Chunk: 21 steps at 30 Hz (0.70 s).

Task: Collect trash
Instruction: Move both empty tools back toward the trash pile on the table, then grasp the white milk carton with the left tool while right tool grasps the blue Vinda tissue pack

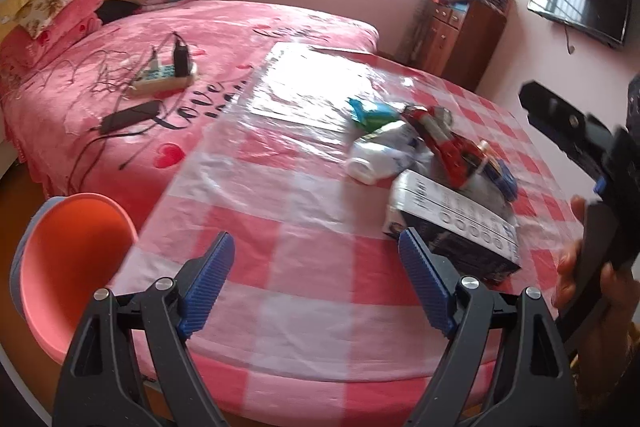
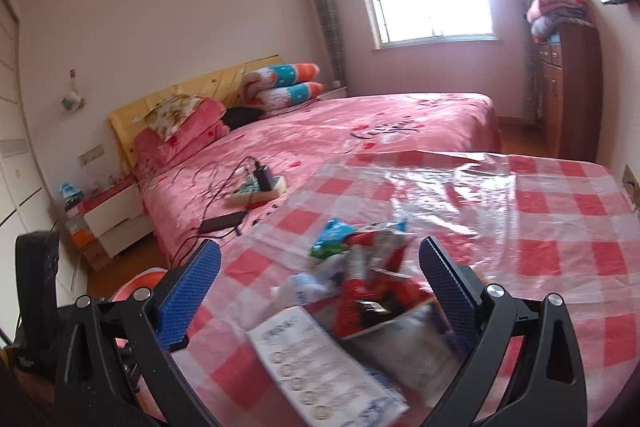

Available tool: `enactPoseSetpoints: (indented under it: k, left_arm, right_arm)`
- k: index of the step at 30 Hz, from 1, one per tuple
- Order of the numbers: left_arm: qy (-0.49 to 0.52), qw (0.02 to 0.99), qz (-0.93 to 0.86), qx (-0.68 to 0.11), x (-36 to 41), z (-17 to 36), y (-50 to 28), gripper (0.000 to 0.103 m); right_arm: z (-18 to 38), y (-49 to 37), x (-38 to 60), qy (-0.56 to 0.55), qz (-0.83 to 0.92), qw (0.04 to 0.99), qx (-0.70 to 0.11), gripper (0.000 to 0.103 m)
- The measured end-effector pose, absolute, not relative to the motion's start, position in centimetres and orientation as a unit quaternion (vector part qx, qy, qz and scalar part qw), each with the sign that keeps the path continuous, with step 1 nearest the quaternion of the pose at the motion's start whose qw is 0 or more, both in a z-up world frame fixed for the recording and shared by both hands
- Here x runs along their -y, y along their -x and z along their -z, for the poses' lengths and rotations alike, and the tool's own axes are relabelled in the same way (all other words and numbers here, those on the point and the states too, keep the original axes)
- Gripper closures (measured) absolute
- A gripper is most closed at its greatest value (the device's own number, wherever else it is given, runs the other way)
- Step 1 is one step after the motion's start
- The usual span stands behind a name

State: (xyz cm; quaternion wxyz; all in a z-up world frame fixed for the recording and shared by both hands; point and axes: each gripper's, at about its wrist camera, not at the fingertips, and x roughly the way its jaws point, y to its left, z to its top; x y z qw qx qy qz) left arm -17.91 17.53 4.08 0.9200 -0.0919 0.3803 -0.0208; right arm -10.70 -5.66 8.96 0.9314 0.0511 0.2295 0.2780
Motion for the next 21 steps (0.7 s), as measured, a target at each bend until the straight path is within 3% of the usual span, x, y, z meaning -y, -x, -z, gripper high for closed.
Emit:
enactPoseSetpoints:
  k: [8,21]
  left_arm:
    - [0.092,0.909,0.064,-0.401,-13.7,-4.2,17.3,0.018]
    - [0.223,0.854,0.132,-0.452,-9.6,-3.4,14.8,0.018]
  right_arm:
    - [-8.5,8.5,10.3,-0.08,-0.234,0.937,-0.247,0.005]
    - [-6.3,4.5,17.0,-0.141,-0.169,0.926,-0.305,0.005]
